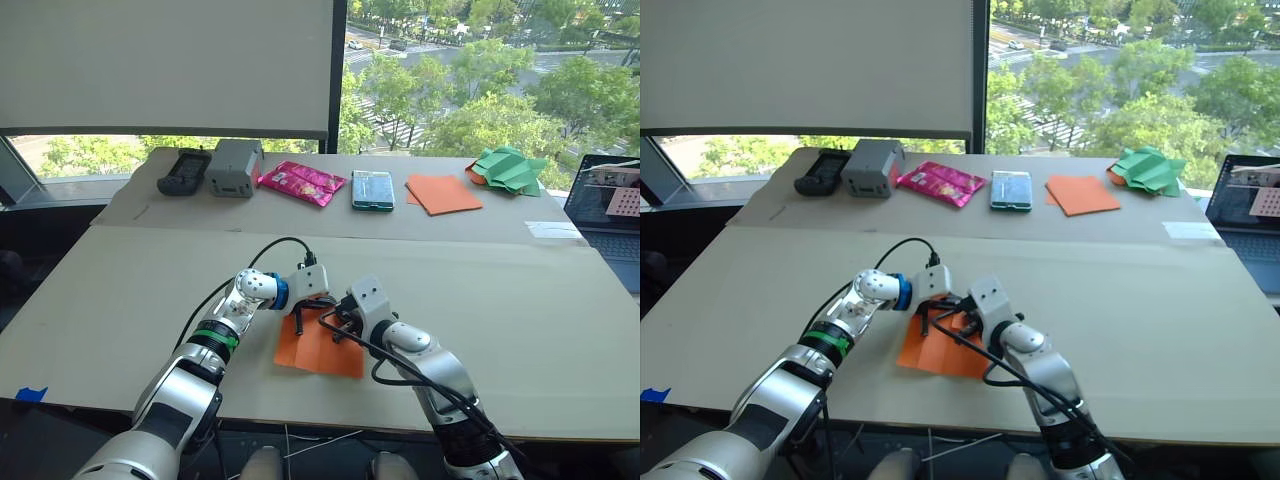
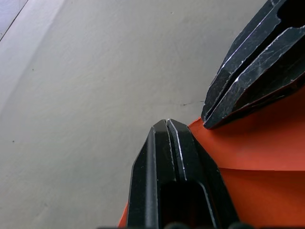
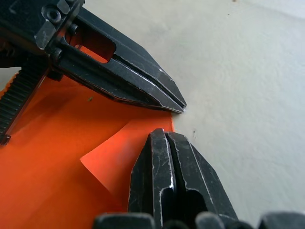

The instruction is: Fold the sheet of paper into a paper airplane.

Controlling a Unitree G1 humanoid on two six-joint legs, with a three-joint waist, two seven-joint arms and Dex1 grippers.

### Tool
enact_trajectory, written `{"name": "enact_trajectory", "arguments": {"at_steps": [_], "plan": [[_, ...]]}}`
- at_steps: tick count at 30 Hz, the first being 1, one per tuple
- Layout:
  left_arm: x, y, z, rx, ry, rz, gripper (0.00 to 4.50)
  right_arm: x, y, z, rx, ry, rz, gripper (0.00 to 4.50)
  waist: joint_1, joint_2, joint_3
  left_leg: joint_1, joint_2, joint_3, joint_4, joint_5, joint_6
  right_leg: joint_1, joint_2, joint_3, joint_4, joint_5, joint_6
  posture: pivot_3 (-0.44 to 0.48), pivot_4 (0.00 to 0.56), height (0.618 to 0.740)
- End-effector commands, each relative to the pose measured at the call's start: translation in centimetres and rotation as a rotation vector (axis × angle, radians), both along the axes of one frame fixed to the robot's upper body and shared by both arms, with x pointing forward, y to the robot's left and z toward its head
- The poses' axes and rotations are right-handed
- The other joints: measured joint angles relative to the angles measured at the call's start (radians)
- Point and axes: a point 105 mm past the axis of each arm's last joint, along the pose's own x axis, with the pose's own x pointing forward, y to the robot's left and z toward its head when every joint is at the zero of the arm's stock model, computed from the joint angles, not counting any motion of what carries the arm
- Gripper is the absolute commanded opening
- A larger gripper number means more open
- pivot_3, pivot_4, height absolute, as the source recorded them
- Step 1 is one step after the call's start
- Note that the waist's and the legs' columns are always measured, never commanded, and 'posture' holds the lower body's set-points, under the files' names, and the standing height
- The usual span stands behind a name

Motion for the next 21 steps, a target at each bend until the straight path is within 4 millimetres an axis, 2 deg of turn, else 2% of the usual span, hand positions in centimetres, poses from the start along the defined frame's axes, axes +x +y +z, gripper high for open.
{"name": "enact_trajectory", "arguments": {"at_steps": [1,11,21], "plan": [[-1.1,1.3,-2.8,0.096,0.081,0.003,0.0,-2.2,-2.0,-4.6,-0.069,0.208,-0.065,0.04,0.001,-0.001,-0.001,0.0,0.0,0.0,0.0,0.0,0.0,0.0,0.0,0.0,0.0,0.0,0.0,0.0,0.15,0.702],[-1.0,1.3,-2.8,0.102,0.08,0.002,0.0,-4.0,-2.0,-5.3,-0.093,0.246,-0.039,0.04,0.003,-0.003,-0.002,0.001,0.0,0.0,-0.002,0.0,-0.001,0.0,0.0,0.0,0.0,-0.001,-0.001,0.0,0.15,0.702],[-1.0,1.4,-2.8,0.109,0.076,-0.003,0.0,-5.4,-2.8,-6.1,-0.115,0.289,-0.04,0.04,0.006,-0.006,-0.004,0.001,0.0,0.0,-0.003,-0.001,-0.001,0.0,-0.001,0.0,-0.001,-0.002,-0.001,0.0,0.15,0.702]]}}
